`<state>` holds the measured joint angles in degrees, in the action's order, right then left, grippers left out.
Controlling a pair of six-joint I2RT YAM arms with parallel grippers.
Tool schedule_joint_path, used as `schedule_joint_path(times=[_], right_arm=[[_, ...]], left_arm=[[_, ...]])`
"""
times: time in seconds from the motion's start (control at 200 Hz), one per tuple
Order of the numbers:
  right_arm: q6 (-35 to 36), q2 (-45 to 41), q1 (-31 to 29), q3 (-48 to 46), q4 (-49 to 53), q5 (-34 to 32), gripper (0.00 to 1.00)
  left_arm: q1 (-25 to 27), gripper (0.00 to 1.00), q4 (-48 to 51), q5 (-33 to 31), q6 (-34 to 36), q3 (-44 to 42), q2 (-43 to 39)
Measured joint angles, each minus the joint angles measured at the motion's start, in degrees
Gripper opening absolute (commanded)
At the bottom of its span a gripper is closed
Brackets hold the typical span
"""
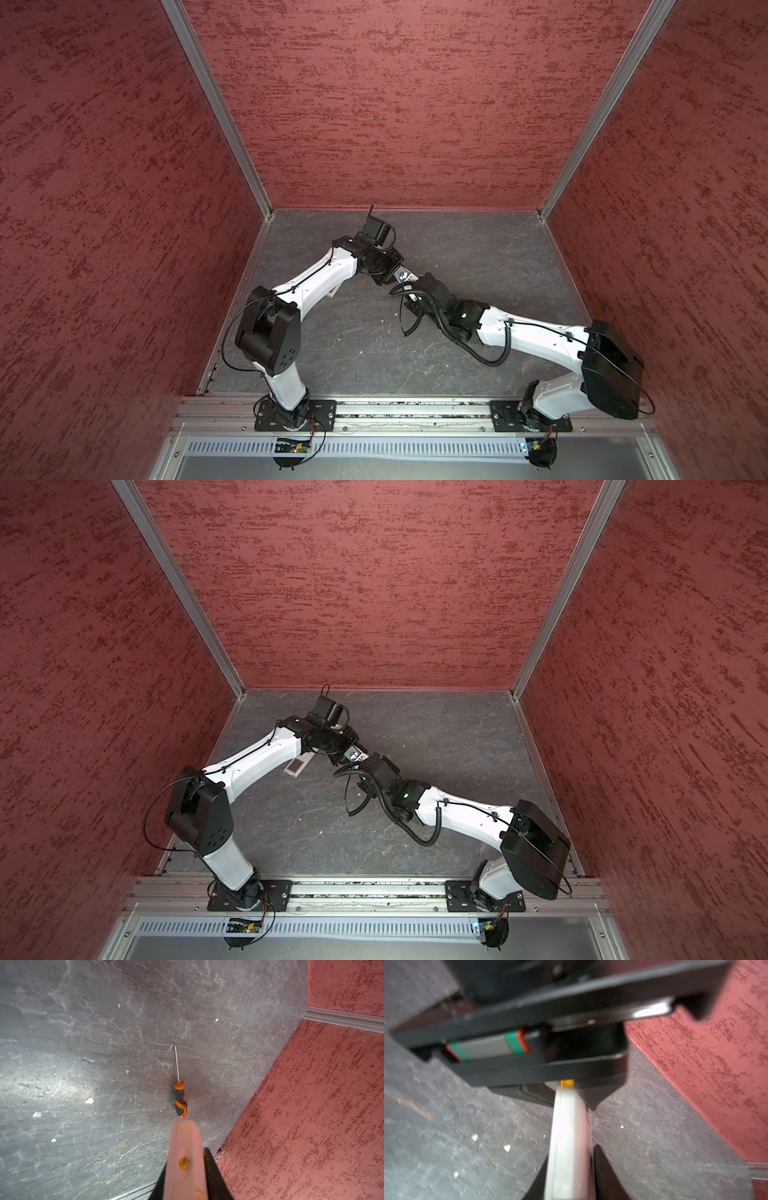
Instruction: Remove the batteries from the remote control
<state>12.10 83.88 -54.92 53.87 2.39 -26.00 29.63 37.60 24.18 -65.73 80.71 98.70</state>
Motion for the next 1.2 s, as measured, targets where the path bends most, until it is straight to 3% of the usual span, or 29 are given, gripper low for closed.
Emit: schedule_joint_path(times=[0.21, 0.446, 0.536, 0.691, 0.942, 1.197], right_arm=[[-2.0, -1.9, 0.0, -0.2, -3.5, -1.5, 0.68], [-4.9, -7.1, 0.0, -3.7, -2.9, -1.2, 0.78], [-8.5, -11.8, 0.0, -6.2, -1.4, 0.0, 0.78], [-19.7, -16.0, 1.4, -5.8, 2.0, 3.4, 0.67], [-39.4, -11.3, 8.0, 2.6, 6.4, 9.7, 0.67], [-51.4, -7.0, 12.7, 4.0, 6.3, 16.6, 0.67]], left_arm=[[-1.7, 0.0, -5.3, 0.6, -0.6, -2.3, 0.0], [-4.6, 0.0, -18.7, 1.1, -3.7, -10.3, -3.2], [-5.4, 0.0, -28.1, -0.1, -5.5, -15.4, -5.7], [-5.8, 0.0, -48.5, -3.9, -10.1, -27.5, -9.6], [-3.8, 0.0, -72.8, -11.6, -14.5, -40.2, -9.7], [-1.6, 0.0, -87.3, -18.6, -14.5, -44.5, -9.7]])
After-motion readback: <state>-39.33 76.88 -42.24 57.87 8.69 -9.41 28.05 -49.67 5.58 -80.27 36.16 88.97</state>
